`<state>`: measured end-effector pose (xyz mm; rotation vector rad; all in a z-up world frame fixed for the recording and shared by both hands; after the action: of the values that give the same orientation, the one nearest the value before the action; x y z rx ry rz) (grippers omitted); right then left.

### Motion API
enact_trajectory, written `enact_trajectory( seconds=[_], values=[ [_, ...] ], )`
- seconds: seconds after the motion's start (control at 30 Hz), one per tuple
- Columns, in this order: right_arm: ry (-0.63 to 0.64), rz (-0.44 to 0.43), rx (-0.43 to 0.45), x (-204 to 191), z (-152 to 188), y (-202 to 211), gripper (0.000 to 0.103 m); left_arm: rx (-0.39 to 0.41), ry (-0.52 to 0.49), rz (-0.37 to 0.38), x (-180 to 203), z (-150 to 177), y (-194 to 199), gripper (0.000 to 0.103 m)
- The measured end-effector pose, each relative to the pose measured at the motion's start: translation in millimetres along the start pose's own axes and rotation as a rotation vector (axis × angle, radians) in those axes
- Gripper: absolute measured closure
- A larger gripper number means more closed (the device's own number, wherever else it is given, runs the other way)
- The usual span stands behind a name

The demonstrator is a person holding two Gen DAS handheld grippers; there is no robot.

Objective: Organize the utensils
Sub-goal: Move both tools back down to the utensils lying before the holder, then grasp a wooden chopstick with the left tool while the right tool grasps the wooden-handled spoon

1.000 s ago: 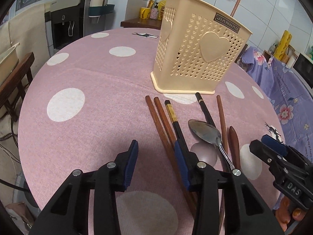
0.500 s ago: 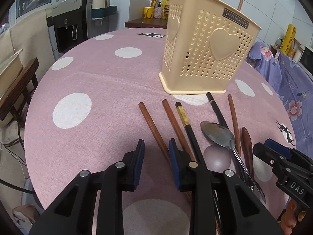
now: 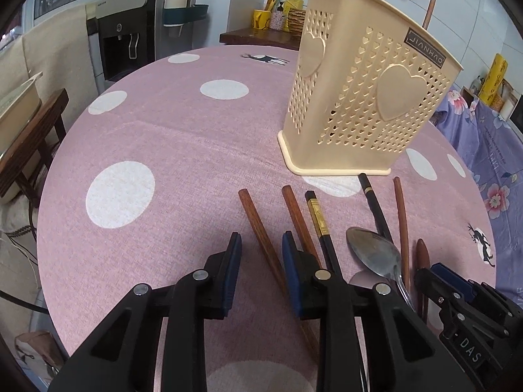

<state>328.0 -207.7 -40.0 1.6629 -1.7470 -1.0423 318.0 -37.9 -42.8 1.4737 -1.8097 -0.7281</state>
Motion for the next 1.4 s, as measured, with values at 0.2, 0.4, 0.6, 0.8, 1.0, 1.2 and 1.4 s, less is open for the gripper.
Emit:
enact_trajectory(
  seconds=[0.2, 0.4, 0.6, 0.8, 1.0, 1.2, 1.4],
  values=[
    [0.004, 0.028, 0.002, -5, -5, -4, 0.085, 0.001, -0.027, -0.024, 4, -4, -5, 0.08],
    [0.019, 0.02, 0.008, -4, -5, -4, 0.085, 0.0, -0.03, -0.032, 1, -8, -7, 0.091],
    [0.015, 0.022, 0.045, 6, -8, 3, 0.087, 0.0, -0.026, -0.021, -1, -8, -6, 0.092],
    [0.006, 0.016, 0.109, 22, -17, 18, 0.087, 0.035, -0.009, 0.001, -4, -13, 3, 0.102],
    [-0.02, 0.017, 0.169, 40, -23, 37, 0.087, 0.052, 0.012, 0.038, -7, -18, 14, 0.102],
    [-0.013, 0.027, 0.193, 43, -24, 45, 0.087, 0.01, 0.061, 0.072, -10, -21, 7, 0.1],
    [-0.016, 0.024, 0.197, 44, -23, 46, 0.087, -0.016, 0.09, 0.05, -6, -15, -2, 0.067]
  ],
)
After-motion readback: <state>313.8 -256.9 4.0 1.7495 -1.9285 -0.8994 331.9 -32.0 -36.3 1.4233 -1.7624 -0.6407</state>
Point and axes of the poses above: each gripper's, at about its wrist camera, not at the fingertips, and y roughly against the way its jaws point, x to its right, z to its underside, the point moved 4 cm from there along -y, roughly the way its jaws point, and after that the axes turned 2 degrees about z, right-handed, at the moved point
